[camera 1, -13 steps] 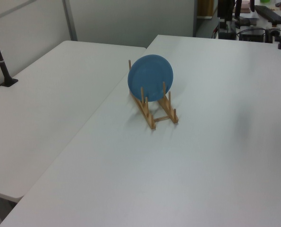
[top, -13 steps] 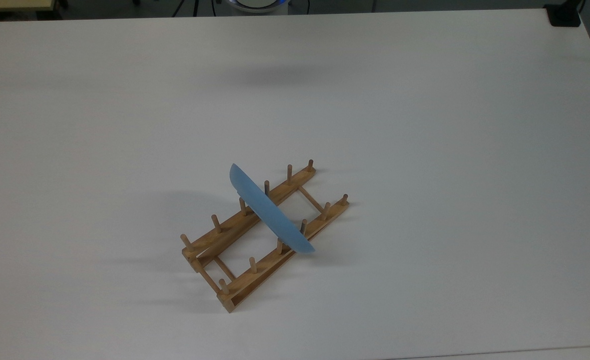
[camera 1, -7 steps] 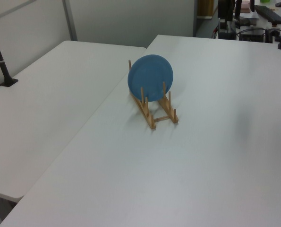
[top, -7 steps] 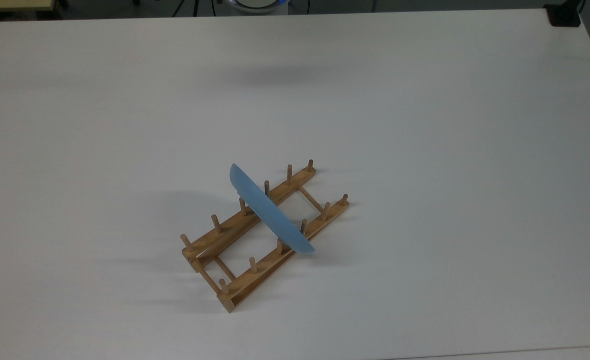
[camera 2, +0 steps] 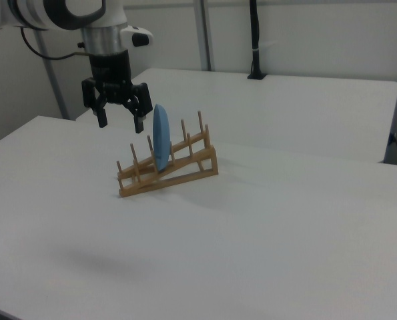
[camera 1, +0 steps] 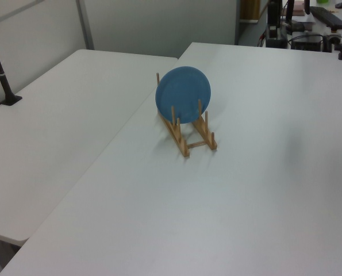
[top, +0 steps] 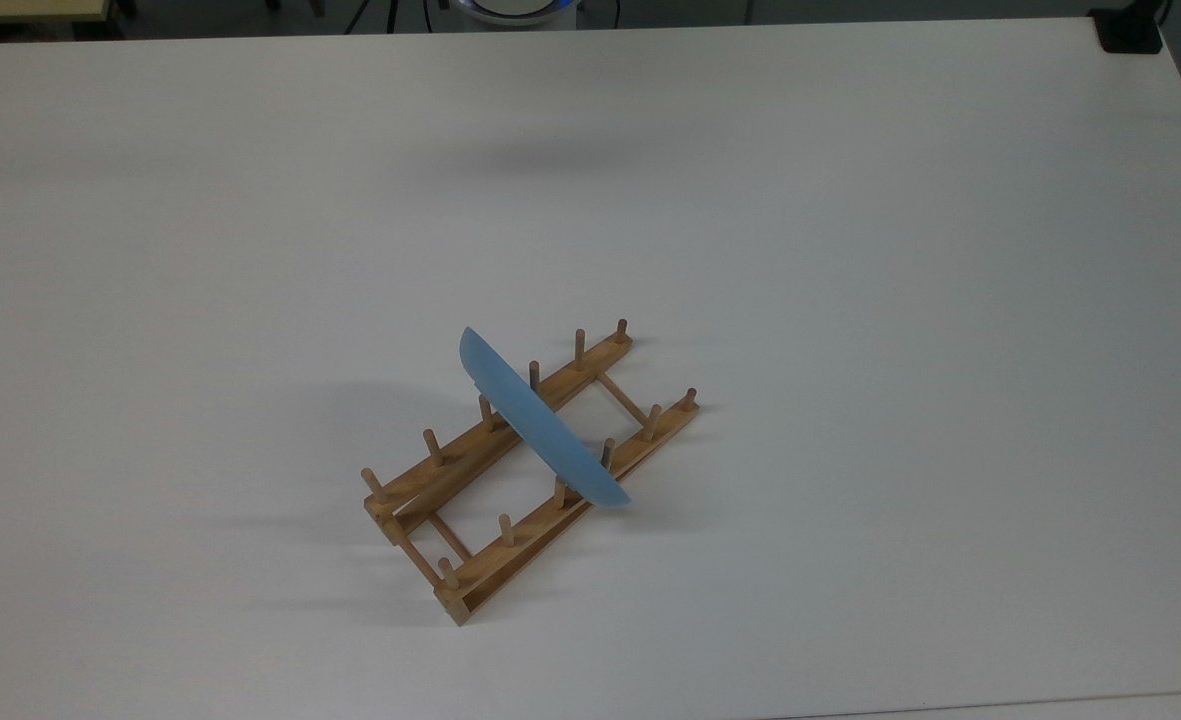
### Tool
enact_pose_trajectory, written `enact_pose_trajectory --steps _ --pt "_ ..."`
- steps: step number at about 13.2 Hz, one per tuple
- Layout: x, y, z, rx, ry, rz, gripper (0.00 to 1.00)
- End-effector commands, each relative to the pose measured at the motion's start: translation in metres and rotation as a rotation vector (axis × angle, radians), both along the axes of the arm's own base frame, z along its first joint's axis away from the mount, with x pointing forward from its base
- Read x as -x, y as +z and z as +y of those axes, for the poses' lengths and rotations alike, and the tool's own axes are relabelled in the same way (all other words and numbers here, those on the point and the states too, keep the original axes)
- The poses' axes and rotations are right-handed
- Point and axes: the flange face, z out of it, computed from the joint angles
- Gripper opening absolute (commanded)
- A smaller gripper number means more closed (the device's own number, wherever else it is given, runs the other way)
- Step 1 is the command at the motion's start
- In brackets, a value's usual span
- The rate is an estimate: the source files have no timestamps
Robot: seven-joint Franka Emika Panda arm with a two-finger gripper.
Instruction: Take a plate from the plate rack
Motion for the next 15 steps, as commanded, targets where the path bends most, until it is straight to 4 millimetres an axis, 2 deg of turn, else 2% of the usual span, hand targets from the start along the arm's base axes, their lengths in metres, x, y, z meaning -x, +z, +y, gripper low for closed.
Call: enact_pose_trajectory --steps 1,9,13,15 --pt "-0.008 -0.011 0.027 -0.017 0.081 0.011 1.00" --pt "-0.027 0.001 0.077 0.012 0.158 -0.151 0.93" --pt "-0.041 0.009 0.087 0.044 0.182 -0.275 0.91" --pt "-0.053 0.002 0.091 0.069 0.194 -0.329 0.87"
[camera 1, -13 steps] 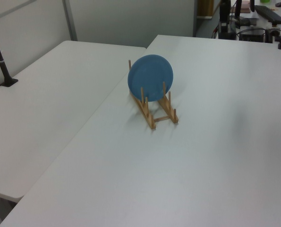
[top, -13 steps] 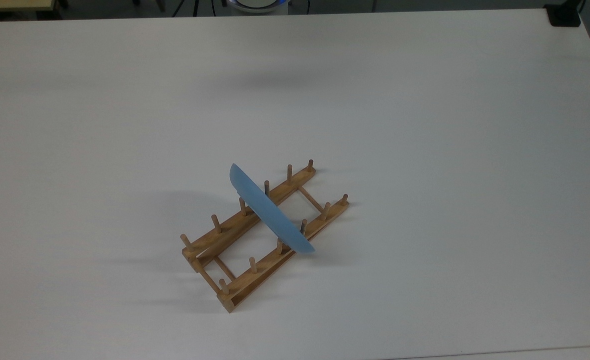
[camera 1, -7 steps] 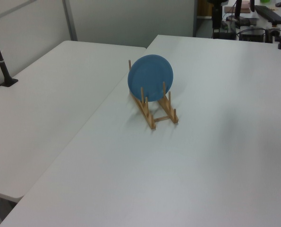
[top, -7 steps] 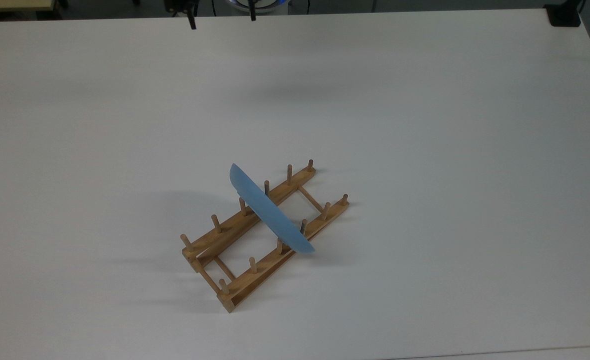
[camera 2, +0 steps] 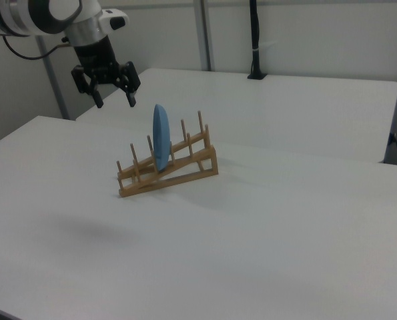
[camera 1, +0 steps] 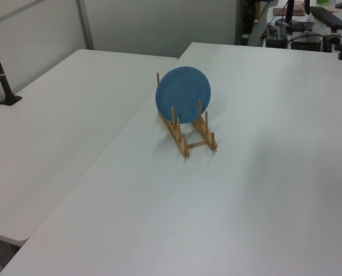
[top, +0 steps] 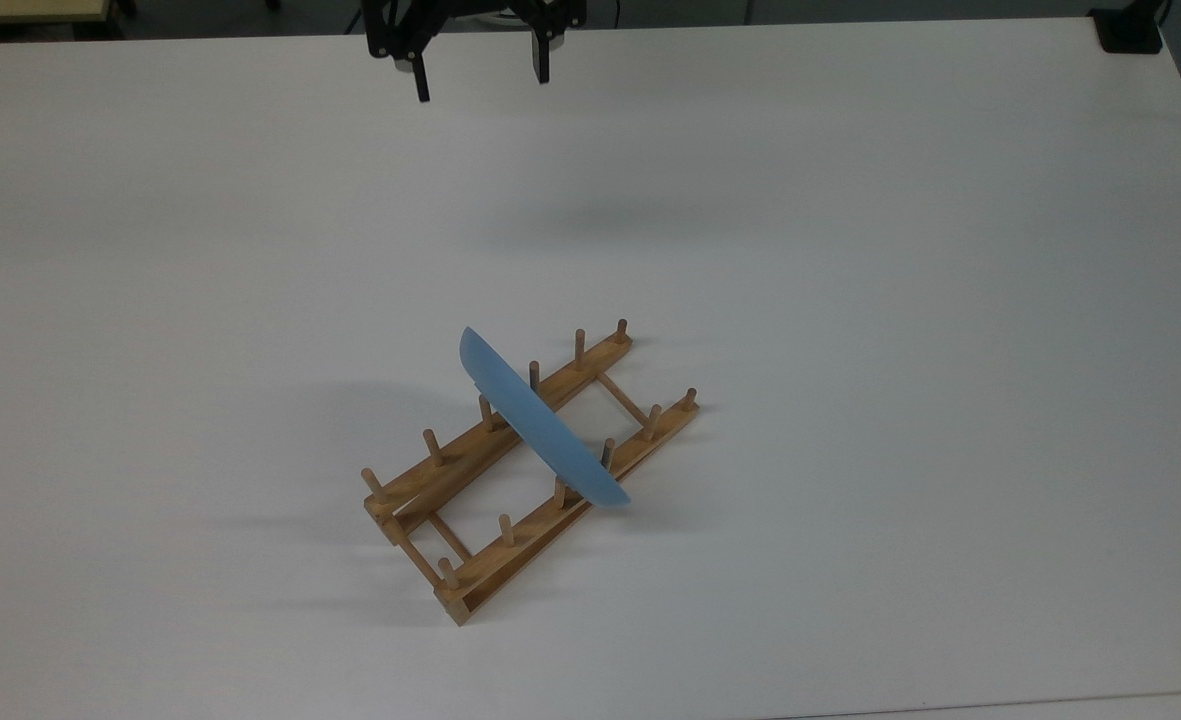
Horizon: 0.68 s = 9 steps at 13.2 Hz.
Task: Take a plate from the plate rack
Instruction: 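Move the open gripper down toward the rim of the blue plate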
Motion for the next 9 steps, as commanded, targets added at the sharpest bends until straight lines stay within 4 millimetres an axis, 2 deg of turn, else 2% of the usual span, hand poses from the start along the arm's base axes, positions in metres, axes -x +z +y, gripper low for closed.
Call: enact_pose_trajectory --steps 1,5,7,9 --pt "-0.020 -0.011 0.011 0.047 0.029 -0.096 0.85" --pt "-0.055 -0.046 0.017 0.143 0.048 -0.180 0.72" --pt "-0.067 -0.060 0.020 0.186 0.059 -0.213 0.69" --pt "-0.081 -0.088 0.039 0.266 0.079 -0.238 0.63"
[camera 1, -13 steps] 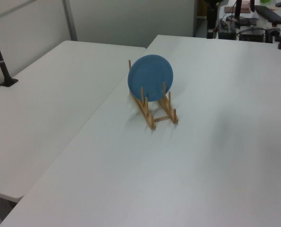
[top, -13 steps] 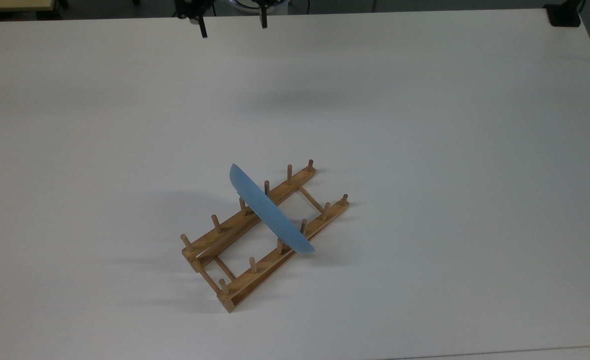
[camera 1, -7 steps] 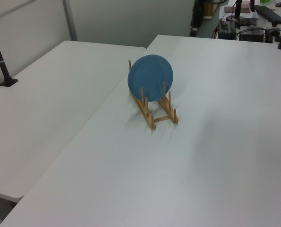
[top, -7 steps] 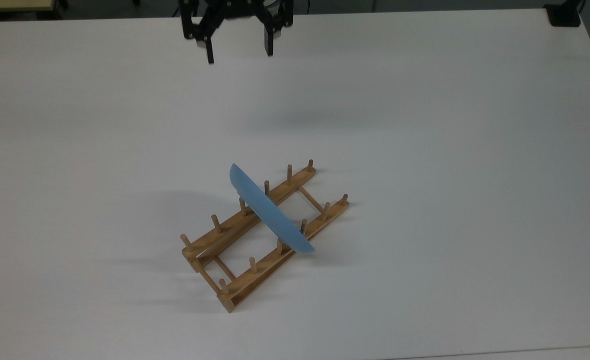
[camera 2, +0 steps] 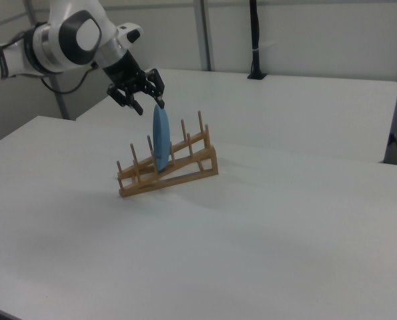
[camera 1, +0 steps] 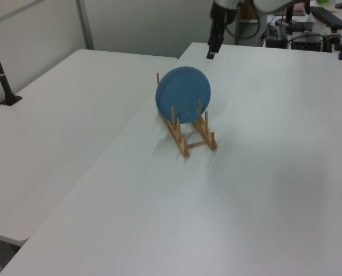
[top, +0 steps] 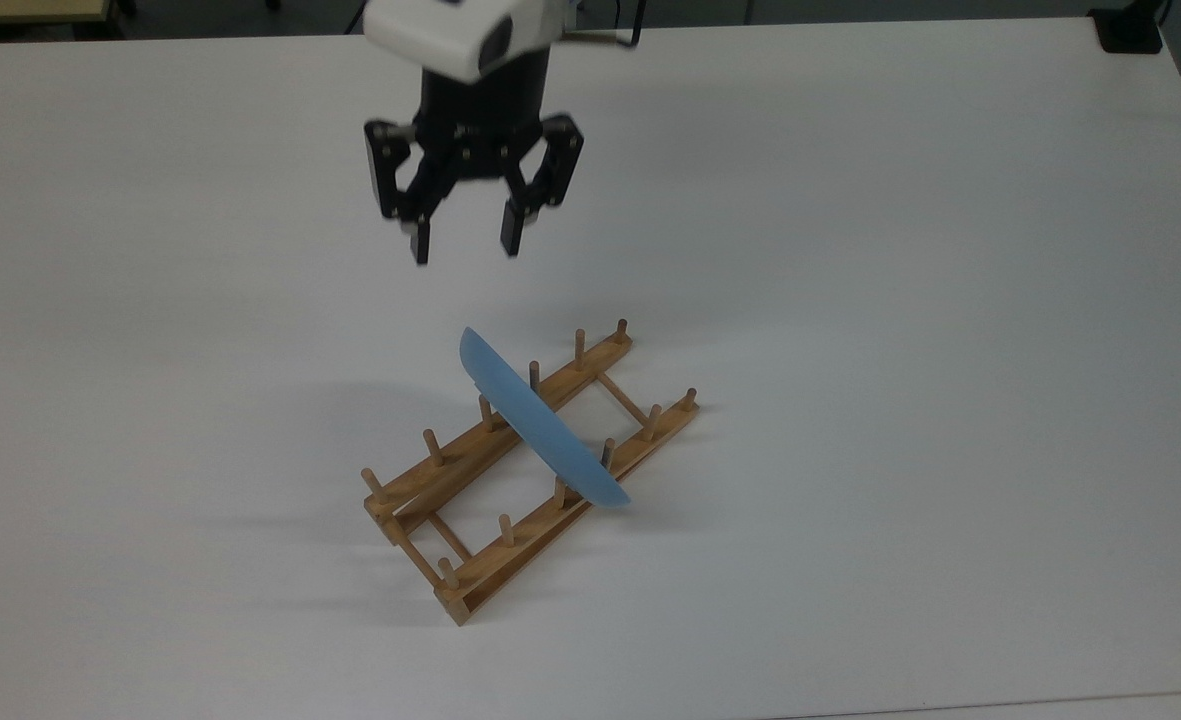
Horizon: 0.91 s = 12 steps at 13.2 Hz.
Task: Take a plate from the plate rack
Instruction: 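Move the open gripper down toward the rim of the blue plate, then close the gripper on the rim of the blue plate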
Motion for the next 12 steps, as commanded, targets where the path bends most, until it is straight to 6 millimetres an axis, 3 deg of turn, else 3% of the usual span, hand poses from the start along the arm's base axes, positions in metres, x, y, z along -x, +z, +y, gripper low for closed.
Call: enact_pose_trajectory --steps 1,4,12 --pt "-0.016 -0.031 0.028 0.103 -0.014 -0.065 0.52" --pt "-0.017 -0.035 0.038 0.131 -0.007 -0.076 0.33" --pt "-0.028 -0.061 0.045 0.172 0.016 -0.085 0.33"
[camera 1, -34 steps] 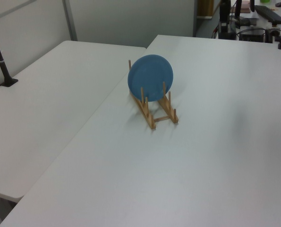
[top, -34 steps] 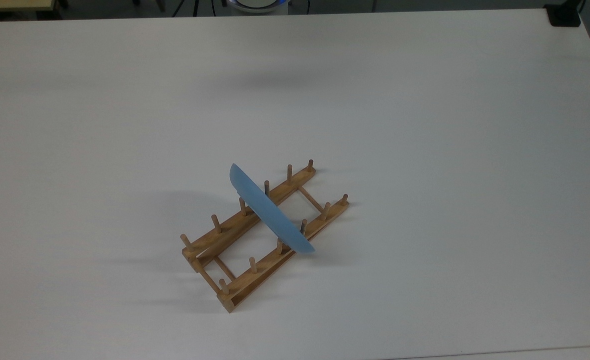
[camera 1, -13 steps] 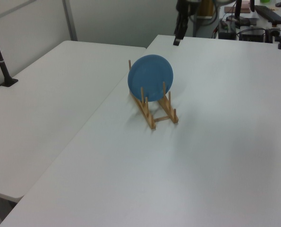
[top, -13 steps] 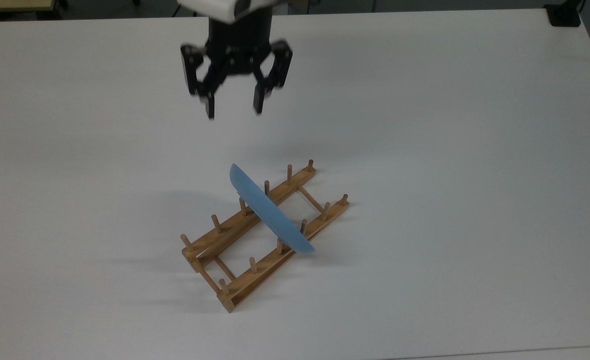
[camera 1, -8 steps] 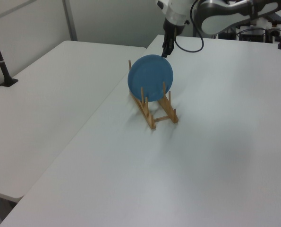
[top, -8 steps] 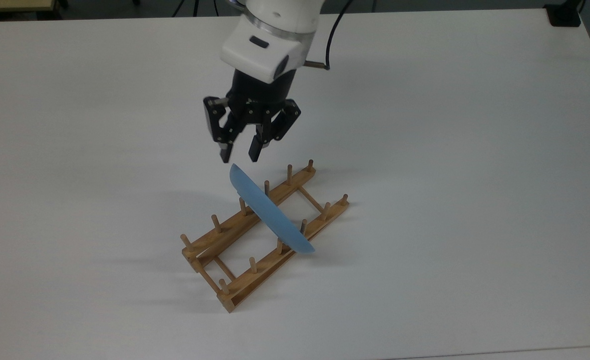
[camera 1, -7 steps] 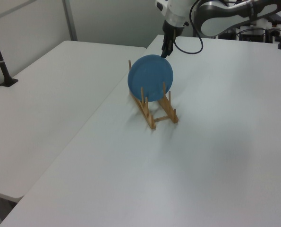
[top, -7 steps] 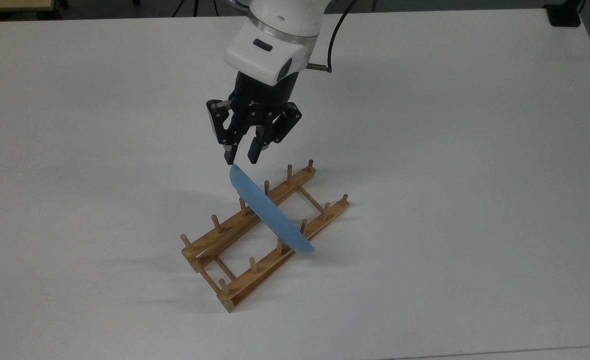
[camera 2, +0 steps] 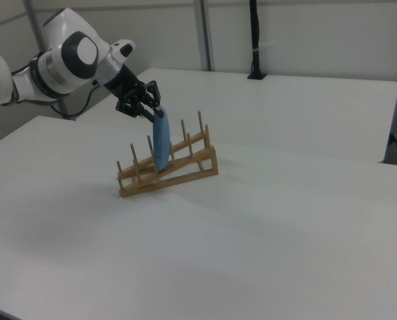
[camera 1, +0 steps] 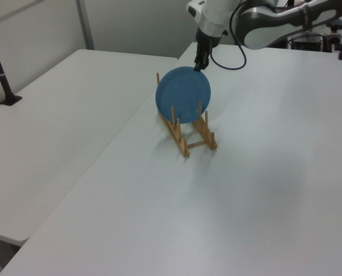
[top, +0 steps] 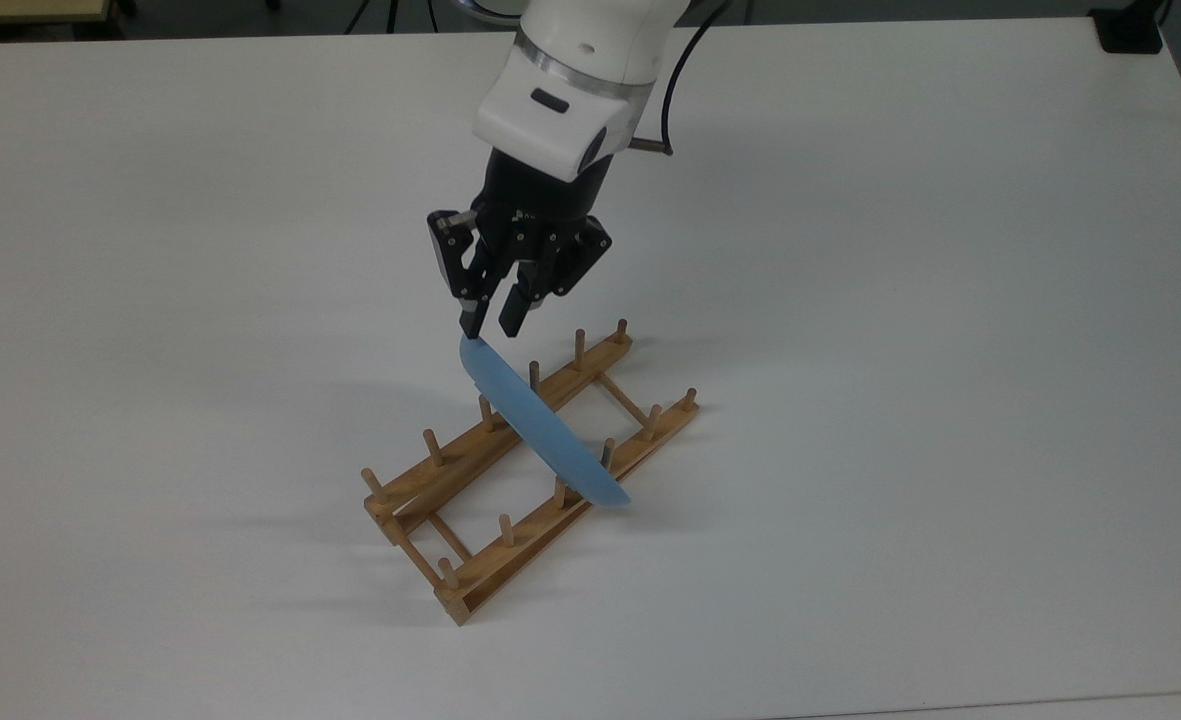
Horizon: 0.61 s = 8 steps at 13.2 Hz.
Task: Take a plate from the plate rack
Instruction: 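Close the gripper on the rim of the blue plate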
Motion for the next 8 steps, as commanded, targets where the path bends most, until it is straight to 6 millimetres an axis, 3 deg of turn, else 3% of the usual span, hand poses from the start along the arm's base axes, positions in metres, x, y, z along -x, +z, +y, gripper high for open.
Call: enact_pose_trajectory --steps 1,6,8 --pt "-0.0062 -0.0136 0.0034 0.019 0.003 -0.021 0.33" --pt "-0.0061 -0.0118 0.0034 0.018 0.003 -0.024 0.26" --pt "-0.0064 -0.0109 0.0024 0.023 0.003 -0.026 0.16"
